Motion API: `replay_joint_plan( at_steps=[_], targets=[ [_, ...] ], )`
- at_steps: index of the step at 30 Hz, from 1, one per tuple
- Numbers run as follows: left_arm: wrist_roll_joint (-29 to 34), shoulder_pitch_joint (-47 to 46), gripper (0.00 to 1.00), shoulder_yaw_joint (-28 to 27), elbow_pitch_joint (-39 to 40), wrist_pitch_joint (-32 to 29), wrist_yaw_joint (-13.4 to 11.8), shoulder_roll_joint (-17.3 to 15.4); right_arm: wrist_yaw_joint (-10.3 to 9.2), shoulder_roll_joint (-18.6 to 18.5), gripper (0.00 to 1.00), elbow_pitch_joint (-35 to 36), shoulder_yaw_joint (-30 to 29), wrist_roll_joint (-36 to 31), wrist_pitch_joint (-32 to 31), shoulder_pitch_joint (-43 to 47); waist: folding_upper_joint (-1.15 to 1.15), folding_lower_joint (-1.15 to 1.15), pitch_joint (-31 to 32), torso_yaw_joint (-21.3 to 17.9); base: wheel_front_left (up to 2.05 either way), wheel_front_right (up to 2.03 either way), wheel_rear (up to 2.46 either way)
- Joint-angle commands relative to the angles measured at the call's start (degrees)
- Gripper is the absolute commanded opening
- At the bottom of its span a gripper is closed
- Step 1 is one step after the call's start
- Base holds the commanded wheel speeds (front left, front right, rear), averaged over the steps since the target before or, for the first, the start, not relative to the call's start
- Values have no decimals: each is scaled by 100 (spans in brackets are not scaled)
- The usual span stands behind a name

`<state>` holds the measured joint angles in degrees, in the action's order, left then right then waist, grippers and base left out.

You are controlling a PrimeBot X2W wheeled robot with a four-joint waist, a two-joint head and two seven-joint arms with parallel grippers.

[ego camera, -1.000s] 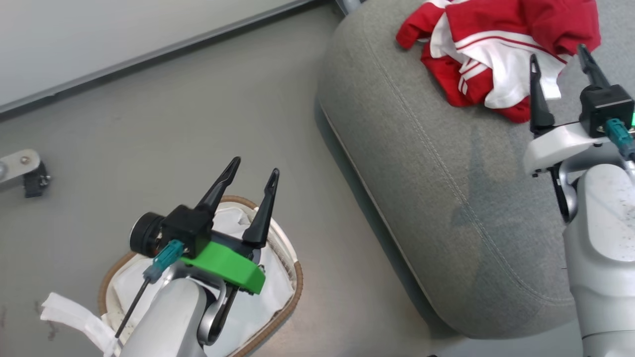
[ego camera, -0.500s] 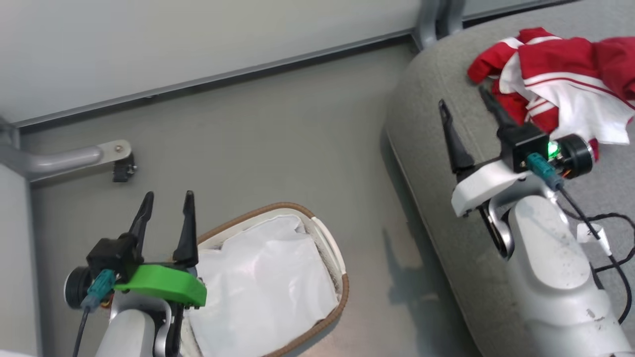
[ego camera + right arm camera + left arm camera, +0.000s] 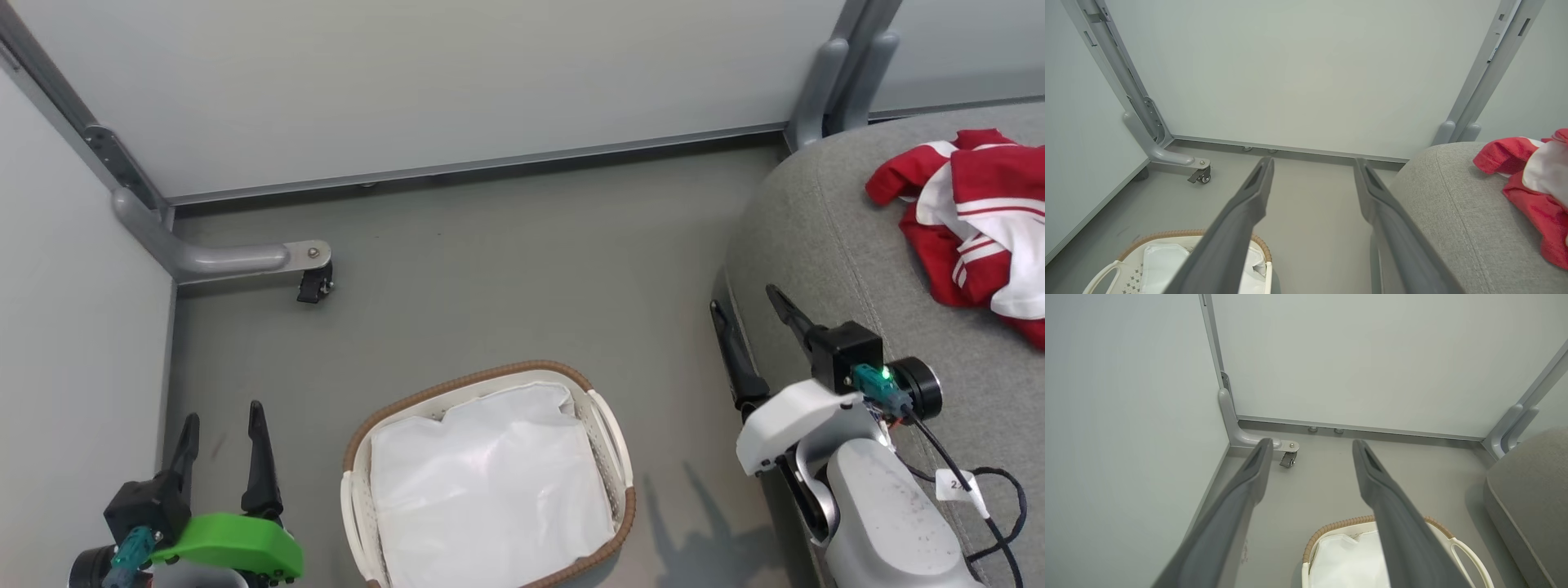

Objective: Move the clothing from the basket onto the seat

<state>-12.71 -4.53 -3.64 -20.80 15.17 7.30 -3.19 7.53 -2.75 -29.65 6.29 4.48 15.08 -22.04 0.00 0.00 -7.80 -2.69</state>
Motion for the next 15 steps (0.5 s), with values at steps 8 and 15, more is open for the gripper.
replay_joint_plan(
  at_steps=[8,15],
  targets=[
    [-52,433,100,-161,-7,-4,20,23,-8,-27,100,-23,-83,144,12,573,0,0,368,377,0,0,0],
    [-200,467,0,-36,-63,-4,7,38,0,8,0,-71,-77,162,-4,757,0,0,432,386,0,0,0]
  ],
)
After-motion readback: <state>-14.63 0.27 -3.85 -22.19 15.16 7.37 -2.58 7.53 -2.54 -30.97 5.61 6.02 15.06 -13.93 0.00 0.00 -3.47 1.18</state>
